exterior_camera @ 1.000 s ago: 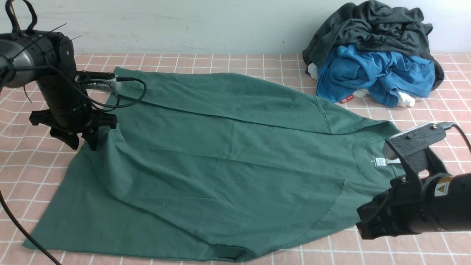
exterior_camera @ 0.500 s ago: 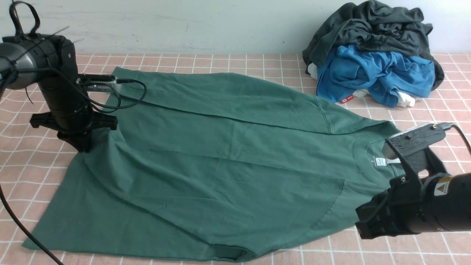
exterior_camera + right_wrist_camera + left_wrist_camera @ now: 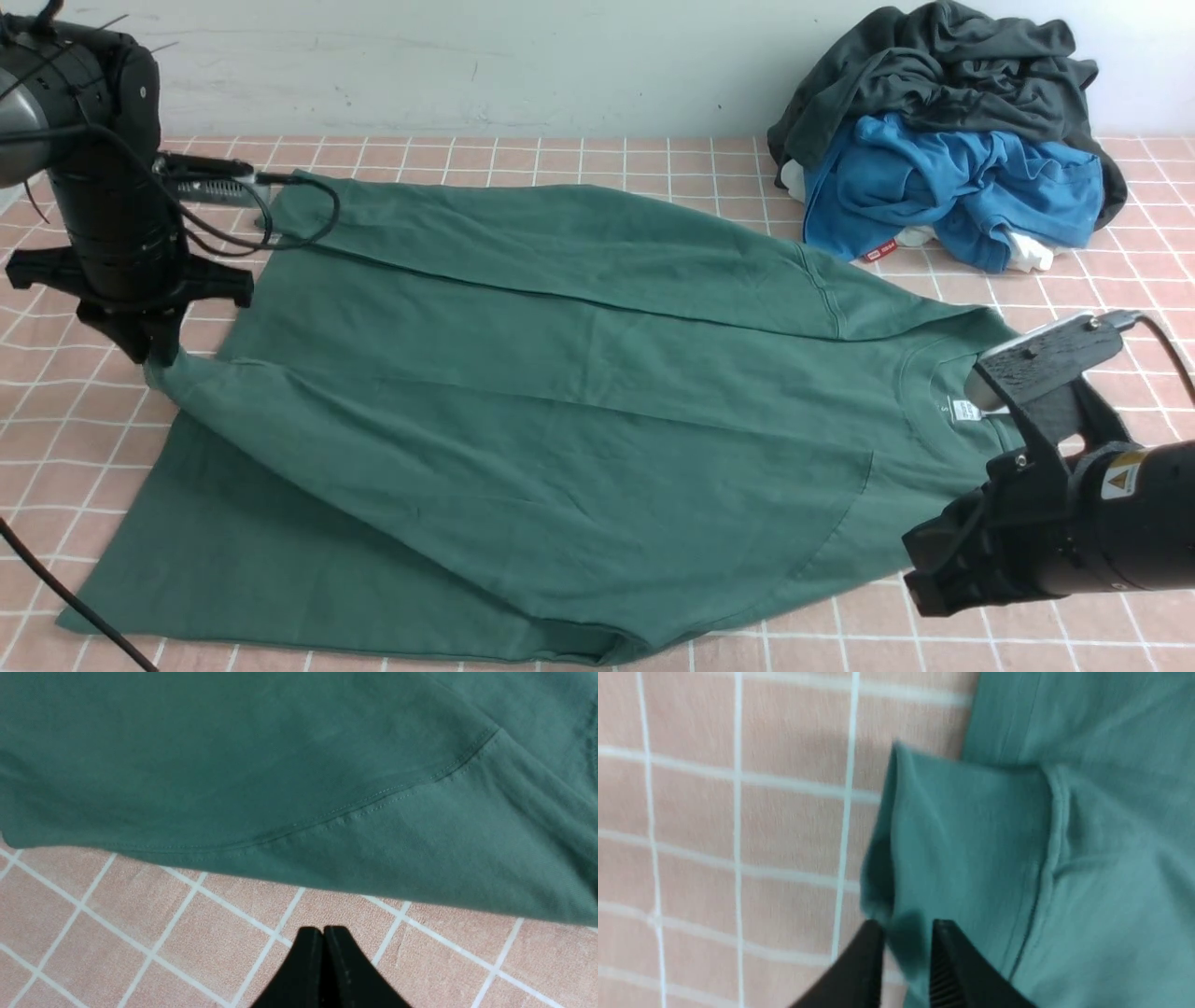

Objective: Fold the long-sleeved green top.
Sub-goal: Use the left arm to clamp the cuff farthest from it

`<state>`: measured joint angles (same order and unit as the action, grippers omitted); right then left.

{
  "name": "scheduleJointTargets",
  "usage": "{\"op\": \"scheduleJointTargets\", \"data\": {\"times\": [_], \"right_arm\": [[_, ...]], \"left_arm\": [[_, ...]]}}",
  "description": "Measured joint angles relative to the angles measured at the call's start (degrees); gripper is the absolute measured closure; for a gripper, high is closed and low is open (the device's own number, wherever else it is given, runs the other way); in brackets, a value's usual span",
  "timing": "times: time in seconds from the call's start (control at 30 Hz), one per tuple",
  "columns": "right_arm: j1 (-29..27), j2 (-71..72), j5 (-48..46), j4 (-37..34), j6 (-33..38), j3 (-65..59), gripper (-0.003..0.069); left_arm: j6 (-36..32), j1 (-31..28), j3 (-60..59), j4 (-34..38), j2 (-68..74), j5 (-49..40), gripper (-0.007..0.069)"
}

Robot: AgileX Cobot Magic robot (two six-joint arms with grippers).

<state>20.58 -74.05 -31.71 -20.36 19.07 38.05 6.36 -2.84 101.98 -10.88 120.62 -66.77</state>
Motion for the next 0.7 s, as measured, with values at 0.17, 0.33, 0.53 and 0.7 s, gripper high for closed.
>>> {"op": "scheduleJointTargets", "data": {"times": [0.17,0.33,0.53,0.7], "right_arm": [[0.0,0.0,0.8,0.0,0.0,0.0,0.0667],[0.0,-0.4,1.7,-0.2,0.0,0.0,0.0667],[0.0,-1.7,1.9,-1.4,0.0,0.0,0.0667],[0.0,-2.5,1.9,-2.0,0.1,0.0,0.0667]], "left_arm": [[0.8,0.3,6.8,5.5,1.8,11.5,0.0251],[-0.7,1.2,16.4,10.2,10.3,21.0,0.0183],[-0.4,2.3,26.3,7.3,22.9,28.3,0.0183],[0.9,2.9,30.3,2.1,28.1,29.9,0.0241]]}}
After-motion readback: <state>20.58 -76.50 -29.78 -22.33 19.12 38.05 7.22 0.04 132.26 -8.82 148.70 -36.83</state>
